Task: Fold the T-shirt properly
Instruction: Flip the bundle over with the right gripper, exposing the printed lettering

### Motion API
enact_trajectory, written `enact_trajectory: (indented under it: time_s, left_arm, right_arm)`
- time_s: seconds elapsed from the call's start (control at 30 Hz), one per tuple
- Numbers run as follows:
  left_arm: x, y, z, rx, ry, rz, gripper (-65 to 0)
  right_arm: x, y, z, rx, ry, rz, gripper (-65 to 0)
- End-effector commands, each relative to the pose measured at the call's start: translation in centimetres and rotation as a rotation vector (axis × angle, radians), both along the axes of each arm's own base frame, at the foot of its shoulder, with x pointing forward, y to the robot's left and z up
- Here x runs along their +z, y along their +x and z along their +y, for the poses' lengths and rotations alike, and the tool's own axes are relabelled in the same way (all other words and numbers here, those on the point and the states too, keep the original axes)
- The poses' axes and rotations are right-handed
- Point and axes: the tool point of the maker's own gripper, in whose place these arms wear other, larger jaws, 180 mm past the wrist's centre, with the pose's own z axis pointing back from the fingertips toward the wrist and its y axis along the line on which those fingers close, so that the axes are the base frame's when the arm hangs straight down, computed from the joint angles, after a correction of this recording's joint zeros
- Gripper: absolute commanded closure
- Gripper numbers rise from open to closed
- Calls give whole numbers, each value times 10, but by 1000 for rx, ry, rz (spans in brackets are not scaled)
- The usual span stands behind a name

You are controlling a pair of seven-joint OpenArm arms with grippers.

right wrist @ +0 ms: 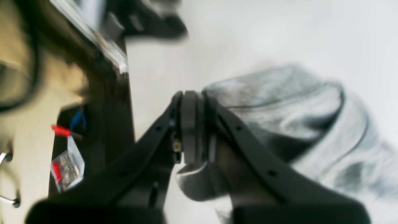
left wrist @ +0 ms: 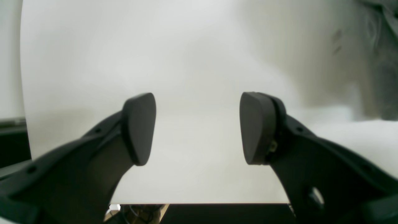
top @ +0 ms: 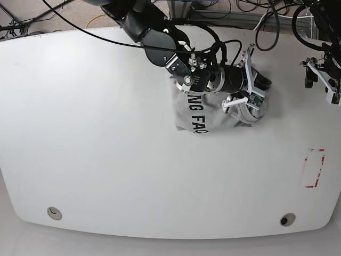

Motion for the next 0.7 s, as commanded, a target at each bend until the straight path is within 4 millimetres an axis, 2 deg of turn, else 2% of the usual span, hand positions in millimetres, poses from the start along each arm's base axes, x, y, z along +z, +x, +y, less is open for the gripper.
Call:
enact_trajectory:
  time_s: [0.0,0.07,0.17,0.23,0.3,0.4,0.47,0.57,0.67]
  left_arm:
    - [14,6,2,-14,14,-52,-390]
    - [12,4,1,-17,12,-44,-390]
    - [11,5,0,-20,9,-45,-390]
    - [11,4,1,-17,10,-44,-390]
    - [12,4,1,-15,10,-45,-390]
    - [11,4,1,-17,10,-44,-390]
    - [11,4,1,-17,10,-44,-390]
    - [11,3,1,-16,12,-42,-390]
    - [11,3,1,-15,10,-42,-390]
  right_arm:
    - [1,10,9,-15,34,14,-176]
    - [-5,11,9,-18,22,29,-281]
    - [-4,11,7,-27,28,25,-450]
    - [11,11,5,-28,59,-3,-496]
    - [18,7,-2,-36,77,-21,-490]
    - [41,24,-23,-98,123,-81,-460]
    - [48,31,-30,-124,137,-98,-442]
    - [50,42,-33,-141,133,-109,-400]
    - [40,54,-30,-137,99,-99,-363]
